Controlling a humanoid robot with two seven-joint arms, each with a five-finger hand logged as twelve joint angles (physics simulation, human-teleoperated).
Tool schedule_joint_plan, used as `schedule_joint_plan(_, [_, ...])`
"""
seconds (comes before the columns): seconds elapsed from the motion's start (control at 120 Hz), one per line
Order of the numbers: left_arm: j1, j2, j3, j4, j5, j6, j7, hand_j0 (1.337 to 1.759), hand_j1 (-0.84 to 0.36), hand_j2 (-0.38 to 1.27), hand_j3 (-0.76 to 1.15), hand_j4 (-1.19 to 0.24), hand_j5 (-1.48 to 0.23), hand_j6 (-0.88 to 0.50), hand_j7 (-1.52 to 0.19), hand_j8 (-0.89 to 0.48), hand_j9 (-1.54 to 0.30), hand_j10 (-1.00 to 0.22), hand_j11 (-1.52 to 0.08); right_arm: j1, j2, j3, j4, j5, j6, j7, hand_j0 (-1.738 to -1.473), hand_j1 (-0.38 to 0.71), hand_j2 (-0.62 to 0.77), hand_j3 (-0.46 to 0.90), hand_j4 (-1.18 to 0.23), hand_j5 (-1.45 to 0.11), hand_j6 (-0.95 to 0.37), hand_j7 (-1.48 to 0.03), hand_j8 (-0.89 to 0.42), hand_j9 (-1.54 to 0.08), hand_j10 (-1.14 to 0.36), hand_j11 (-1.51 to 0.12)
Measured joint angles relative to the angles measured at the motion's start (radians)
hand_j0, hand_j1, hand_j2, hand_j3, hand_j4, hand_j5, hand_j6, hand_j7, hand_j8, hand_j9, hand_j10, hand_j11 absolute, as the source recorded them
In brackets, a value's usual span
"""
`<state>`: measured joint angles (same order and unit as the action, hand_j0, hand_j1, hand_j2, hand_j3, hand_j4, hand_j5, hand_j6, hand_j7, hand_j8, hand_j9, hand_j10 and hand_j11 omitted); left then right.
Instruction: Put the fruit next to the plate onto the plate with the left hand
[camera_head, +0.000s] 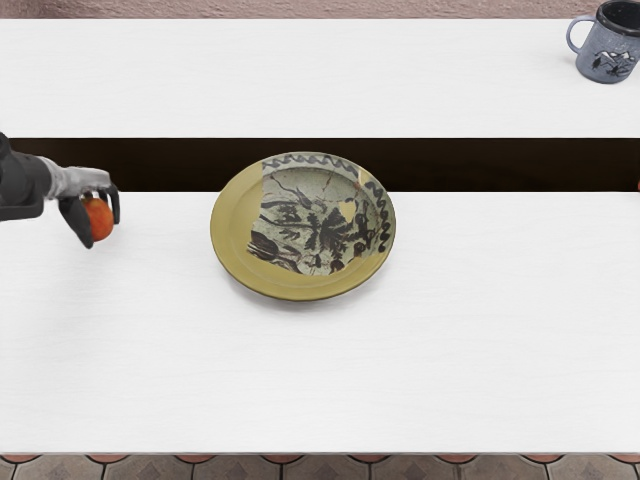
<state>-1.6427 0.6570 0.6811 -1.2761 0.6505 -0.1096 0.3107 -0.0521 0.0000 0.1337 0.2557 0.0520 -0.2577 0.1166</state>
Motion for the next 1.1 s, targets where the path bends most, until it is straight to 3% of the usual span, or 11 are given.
schedule_joint_plan(0.167, [-0.078,0.039,-0.023,-0.035,-0.090,-0.072,-0.010,1.641,-0.40,0.31,0.00,-0.46,-1.17,-0.17,-1.23,-0.19,-1.22,-0.61,-1.21,0.000,0.000,0.000,0.000,0.000,0.000,0.000,-1.658,-0.31,-0.01,0.00,-0.03,-0.05,-0.03,-0.05,-0.03,-0.05,-0.03,-0.05])
schedule_joint_plan(0.242, [-0.131,0.047,-0.039,-0.043,-0.131,-0.106,-0.011,1.640,-0.46,0.49,0.00,-0.44,-1.20,-0.13,-1.24,-0.17,-1.22,-0.59,-1.22,0.000,0.000,0.000,0.000,0.000,0.000,0.000,-1.658,-0.31,-0.01,0.00,-0.03,-0.05,-0.03,-0.05,-0.03,-0.05,-0.03,-0.05])
schedule_joint_plan(0.283, [-0.159,0.047,-0.045,-0.050,-0.154,-0.120,-0.011,1.640,-0.44,0.40,0.00,-0.45,-1.21,-0.15,-1.24,-0.17,-1.22,-0.60,-1.21,0.000,0.000,0.000,0.000,0.000,0.000,0.000,-1.658,-0.31,-0.01,0.00,-0.03,-0.05,-0.03,-0.05,-0.03,-0.05,-0.03,-0.05])
schedule_joint_plan(0.625, [-0.267,0.013,-0.111,-0.109,-0.285,-0.171,-0.010,1.643,-0.40,0.38,0.00,-0.43,-1.30,-0.15,-1.29,-0.18,-1.22,-0.63,-1.20,0.000,0.000,0.000,0.000,0.000,0.000,0.000,-1.658,-0.31,-0.01,0.00,-0.03,-0.05,-0.03,-0.05,-0.03,-0.05,-0.03,-0.05])
schedule_joint_plan(0.933, [-0.288,-0.099,-0.184,-0.168,-0.377,-0.182,-0.010,1.644,-0.39,0.36,0.00,-0.43,-1.30,-0.15,-1.28,-0.20,-1.20,-0.64,-1.19,0.000,0.000,0.000,0.000,0.000,0.000,0.000,-1.658,-0.31,-0.01,0.00,-0.03,-0.05,-0.03,-0.05,-0.03,-0.05,-0.03,-0.05])
schedule_joint_plan(1.1, [-0.218,-0.227,-0.228,-0.116,-0.349,-0.157,-0.009,1.645,-0.37,0.33,0.00,-0.44,-1.32,-0.16,-1.25,-0.22,-1.20,-0.66,-1.20,0.000,0.000,0.000,0.000,0.000,0.000,0.000,-1.658,-0.31,-0.01,0.00,-0.03,-0.05,-0.03,-0.05,-0.03,-0.05,-0.03,-0.05])
